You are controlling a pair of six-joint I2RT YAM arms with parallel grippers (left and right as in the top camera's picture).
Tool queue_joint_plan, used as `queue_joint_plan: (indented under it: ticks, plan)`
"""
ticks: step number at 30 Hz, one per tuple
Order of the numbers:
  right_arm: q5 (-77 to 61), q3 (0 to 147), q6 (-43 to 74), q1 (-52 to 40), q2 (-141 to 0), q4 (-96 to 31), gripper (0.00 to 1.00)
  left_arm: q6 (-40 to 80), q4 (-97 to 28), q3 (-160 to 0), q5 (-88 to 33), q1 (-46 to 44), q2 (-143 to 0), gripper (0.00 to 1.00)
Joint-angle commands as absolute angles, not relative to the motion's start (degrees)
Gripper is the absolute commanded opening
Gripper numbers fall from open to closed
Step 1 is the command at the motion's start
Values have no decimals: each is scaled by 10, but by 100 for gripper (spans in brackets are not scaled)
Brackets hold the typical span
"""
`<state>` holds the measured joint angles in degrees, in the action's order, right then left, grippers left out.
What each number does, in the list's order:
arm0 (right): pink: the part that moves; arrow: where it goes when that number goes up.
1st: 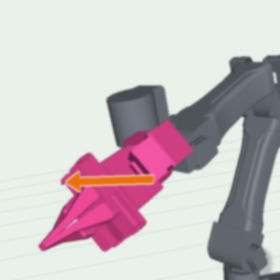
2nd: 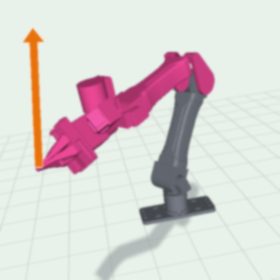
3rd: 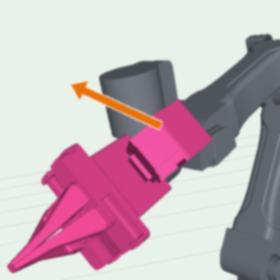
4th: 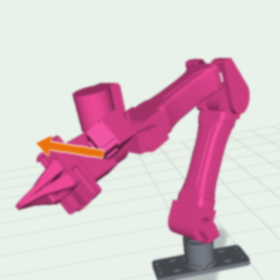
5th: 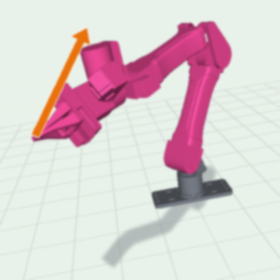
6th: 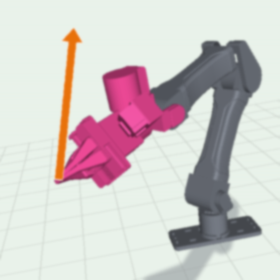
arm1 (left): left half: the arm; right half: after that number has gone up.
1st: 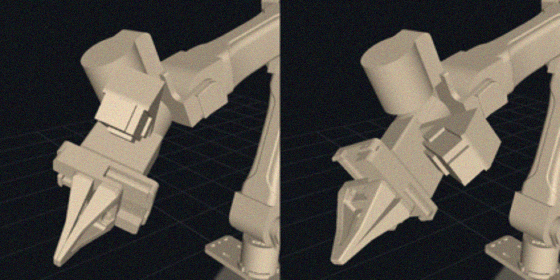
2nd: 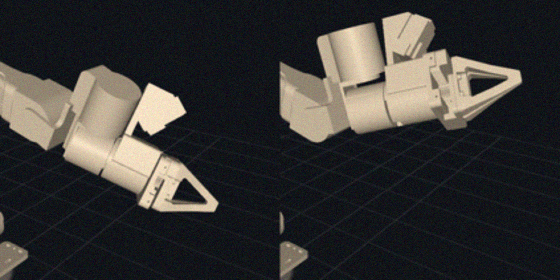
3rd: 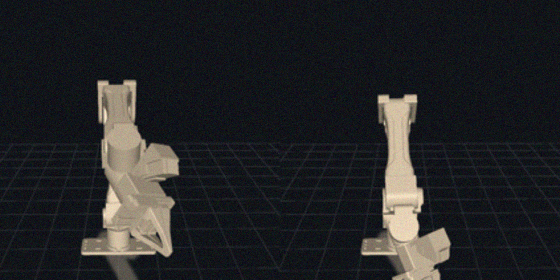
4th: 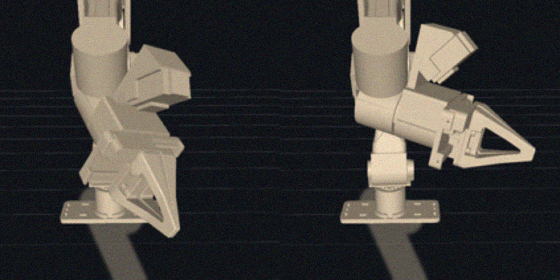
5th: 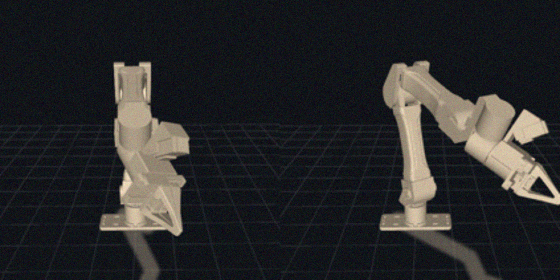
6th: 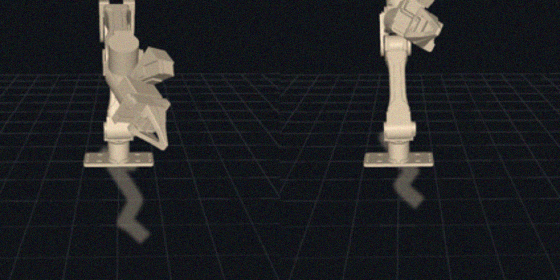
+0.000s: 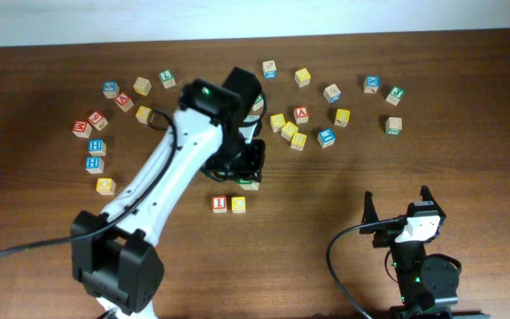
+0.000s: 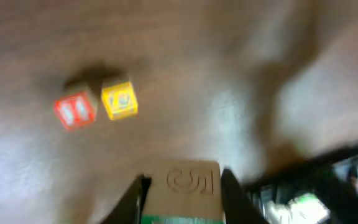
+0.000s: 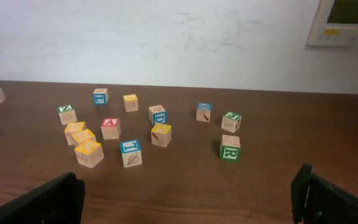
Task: Spell out ICRA
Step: 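Carry the green R block toward the I and C blocks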
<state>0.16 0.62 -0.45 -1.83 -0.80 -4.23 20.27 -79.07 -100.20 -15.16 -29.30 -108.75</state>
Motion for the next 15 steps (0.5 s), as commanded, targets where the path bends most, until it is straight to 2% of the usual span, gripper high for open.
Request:
queue_joint_plan:
  ticks: [1,5,8,12,15]
  plan:
    - [1,3,-6,-15,-4,-46,98,312,-682,-890,-156,-296,-1087,8]
    - [1,3,-6,-15,-4,-46,98,367,-510,-787,-143,-326,-1087,12]
    - [1,3,-6,-15,-4,-46,98,420,-497,-786,-25,-369,-1087,14]
    - [1,3,-6,-15,-4,-46,98,482,-501,-784,70,-406,-1088,15]
    - [1,3,-6,-15,-4,-46,98,512,-486,-758,80,-406,-1088,14]
